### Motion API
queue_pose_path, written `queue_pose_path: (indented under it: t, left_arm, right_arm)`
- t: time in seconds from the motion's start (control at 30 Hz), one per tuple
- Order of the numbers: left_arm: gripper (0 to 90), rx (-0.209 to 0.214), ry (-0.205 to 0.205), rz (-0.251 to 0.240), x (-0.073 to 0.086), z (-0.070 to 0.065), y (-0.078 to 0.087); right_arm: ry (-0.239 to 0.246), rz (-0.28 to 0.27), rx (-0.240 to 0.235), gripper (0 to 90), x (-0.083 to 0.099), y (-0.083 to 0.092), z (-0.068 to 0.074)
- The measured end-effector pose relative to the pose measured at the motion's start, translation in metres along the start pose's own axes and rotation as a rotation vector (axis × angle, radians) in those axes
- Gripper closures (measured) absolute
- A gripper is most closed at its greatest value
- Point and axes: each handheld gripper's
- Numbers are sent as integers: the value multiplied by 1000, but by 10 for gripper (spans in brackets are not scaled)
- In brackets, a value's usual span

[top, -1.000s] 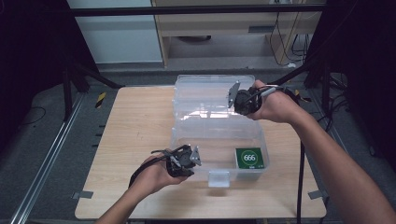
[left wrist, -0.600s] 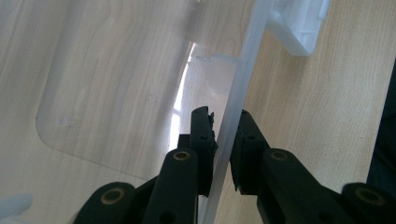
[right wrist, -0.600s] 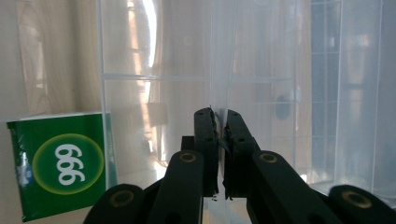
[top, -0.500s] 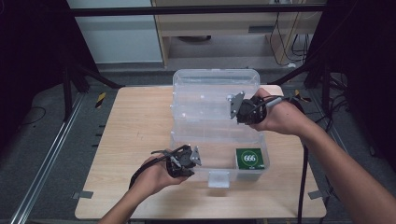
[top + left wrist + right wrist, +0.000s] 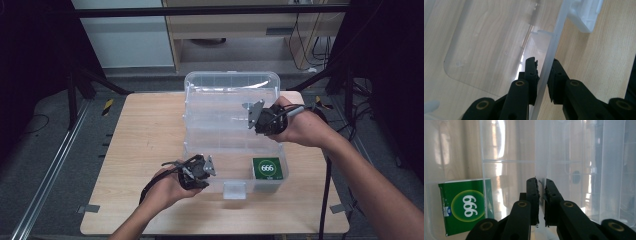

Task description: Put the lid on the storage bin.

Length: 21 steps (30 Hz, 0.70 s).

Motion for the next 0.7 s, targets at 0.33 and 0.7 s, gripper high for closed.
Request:
queue_pose_path:
  t: [0.33,0.7]
  left_arm:
    - [786,-5,65,-17,2,-6,-2]
    - [780,-60,-3,-15,0,-2,0]
  right_arm:
    - [17,-11,20,851,-3,3,8]
    - [28,-46,18,850,0,10,33]
Point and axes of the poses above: each handheld gripper's, and its own axes: y roughly backward along the jaws, x roughly out of its underside, z roughly to its left, and after that the axes turned 13 degrees about y, right-handed
